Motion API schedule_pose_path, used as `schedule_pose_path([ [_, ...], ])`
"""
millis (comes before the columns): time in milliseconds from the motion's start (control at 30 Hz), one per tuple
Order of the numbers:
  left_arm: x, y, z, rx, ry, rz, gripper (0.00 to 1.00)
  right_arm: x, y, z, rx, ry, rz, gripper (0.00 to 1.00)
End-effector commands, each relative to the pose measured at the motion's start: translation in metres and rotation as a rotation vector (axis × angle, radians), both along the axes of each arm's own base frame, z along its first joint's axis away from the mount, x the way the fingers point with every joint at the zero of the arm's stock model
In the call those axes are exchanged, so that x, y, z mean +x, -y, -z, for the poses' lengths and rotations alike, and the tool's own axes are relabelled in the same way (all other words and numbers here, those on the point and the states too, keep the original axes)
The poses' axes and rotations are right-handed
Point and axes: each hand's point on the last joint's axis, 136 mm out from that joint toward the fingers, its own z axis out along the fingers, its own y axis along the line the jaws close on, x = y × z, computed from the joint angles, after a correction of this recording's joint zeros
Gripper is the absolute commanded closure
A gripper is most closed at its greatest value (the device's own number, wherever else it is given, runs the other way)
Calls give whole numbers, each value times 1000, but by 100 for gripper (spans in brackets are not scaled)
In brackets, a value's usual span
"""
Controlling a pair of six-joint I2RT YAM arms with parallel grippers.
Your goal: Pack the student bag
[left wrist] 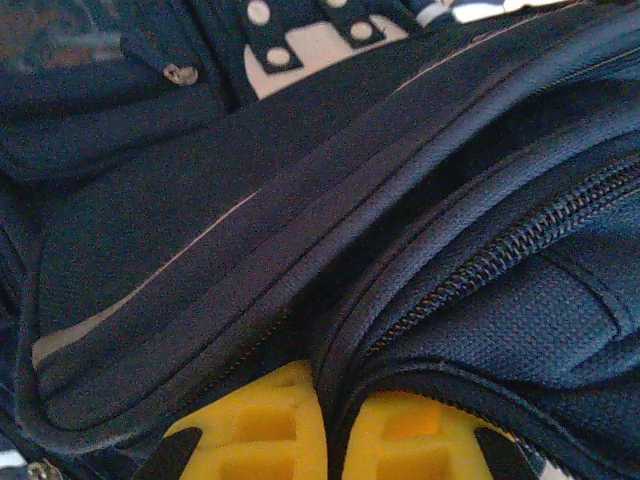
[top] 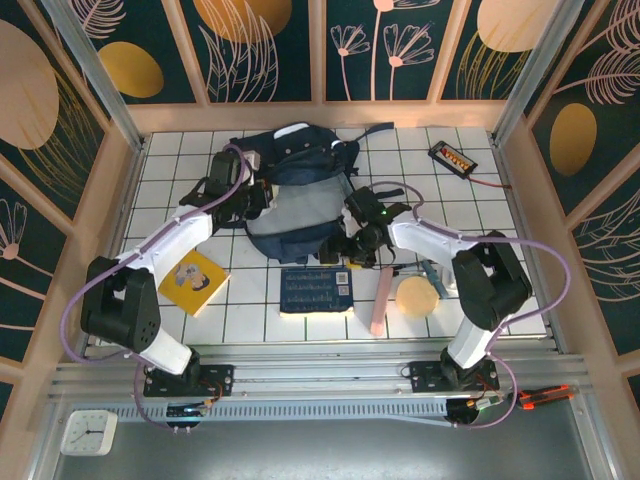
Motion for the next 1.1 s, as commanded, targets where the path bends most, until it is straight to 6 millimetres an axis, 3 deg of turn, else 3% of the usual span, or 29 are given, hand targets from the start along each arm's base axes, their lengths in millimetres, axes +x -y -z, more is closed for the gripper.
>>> schedule_pose_path([
  [0, -7, -1, -1, -85, -1, -42, 100, -14, 11, 27, -51, -87, 16, 23],
  [133, -19, -2, 16, -96, -35, -49, 100, -14, 14, 45, -84, -106, 18, 23],
  [367, -35, -2, 43, -98, -92, -60, 100, -17, 12, 58, -86, -136, 13, 26],
  [600, -54, 8, 76, -119, -162, -70, 100, -5, -2, 45, -41, -90, 21, 36],
  [800, -91, 15, 126, -149, -291, -106, 100, 1, -17, 33, 14, -83, 16, 36],
  [1067, -120, -1, 163, -145, -367, -184, 100, 4, -32, 16, 109, -85, 9, 38],
])
